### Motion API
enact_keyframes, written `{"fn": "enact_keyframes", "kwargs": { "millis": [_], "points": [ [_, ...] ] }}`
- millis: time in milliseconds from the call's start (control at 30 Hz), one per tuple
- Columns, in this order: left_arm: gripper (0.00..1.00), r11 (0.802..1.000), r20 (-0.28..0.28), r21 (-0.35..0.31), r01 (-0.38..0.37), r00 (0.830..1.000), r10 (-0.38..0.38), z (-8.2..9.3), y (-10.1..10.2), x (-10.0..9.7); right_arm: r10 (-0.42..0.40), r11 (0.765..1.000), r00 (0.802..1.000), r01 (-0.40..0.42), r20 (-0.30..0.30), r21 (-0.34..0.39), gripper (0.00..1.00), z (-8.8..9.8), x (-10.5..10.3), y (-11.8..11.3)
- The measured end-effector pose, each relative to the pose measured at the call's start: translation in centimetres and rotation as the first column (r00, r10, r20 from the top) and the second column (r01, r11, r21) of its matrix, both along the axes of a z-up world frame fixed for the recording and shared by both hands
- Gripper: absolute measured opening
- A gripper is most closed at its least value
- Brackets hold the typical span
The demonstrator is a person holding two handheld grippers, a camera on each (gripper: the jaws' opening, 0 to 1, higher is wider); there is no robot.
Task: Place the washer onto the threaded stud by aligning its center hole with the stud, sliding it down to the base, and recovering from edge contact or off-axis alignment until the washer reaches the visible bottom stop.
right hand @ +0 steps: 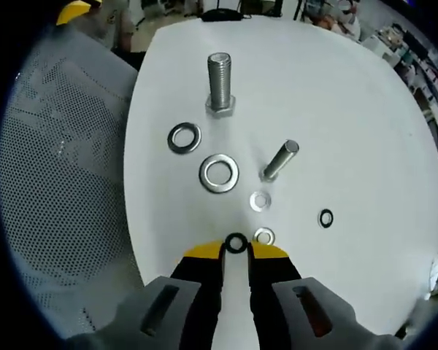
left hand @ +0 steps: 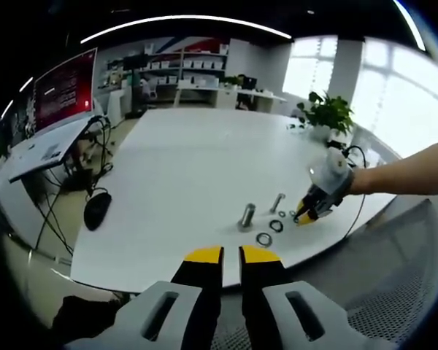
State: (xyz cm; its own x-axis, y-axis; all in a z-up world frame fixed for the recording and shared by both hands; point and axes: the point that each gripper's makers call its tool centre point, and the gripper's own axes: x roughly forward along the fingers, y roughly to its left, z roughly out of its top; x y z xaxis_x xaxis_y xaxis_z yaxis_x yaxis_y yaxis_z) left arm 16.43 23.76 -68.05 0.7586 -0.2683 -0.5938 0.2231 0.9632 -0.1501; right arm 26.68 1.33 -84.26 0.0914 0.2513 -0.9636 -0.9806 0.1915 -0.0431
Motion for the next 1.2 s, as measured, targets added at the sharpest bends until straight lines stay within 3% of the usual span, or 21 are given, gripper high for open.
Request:
{"fn": "enact_keyframes", "kwargs": {
  "millis": [500, 1000, 1200],
  "points": [
    [0.06, 1.0, -0.007, 0.001, -0.001, 1.0, 0.001, -0.1, 0.0, 0.0, -0.013, 0.998, 1.0, 0.011, 0.027, 0.068, 0.14, 2.2, 1.1, 1.4],
    [0.06, 1.0, -0.006, 0.002, 0.001, 1.0, -0.001, -0.1, 0.0, 0.0, -0.075, 0.984, 0.989, 0.052, 0.13, 0.172, 0.14, 6.1, 3.2, 3.2],
    [0.06, 1.0, -0.013, 0.005, 0.006, 1.0, -0.005, -0.1, 0.0, 0.0, -0.087, 0.977, 0.987, 0.058, 0.137, 0.205, 0.14, 6.8, 3.7, 4.1]
  ]
}}
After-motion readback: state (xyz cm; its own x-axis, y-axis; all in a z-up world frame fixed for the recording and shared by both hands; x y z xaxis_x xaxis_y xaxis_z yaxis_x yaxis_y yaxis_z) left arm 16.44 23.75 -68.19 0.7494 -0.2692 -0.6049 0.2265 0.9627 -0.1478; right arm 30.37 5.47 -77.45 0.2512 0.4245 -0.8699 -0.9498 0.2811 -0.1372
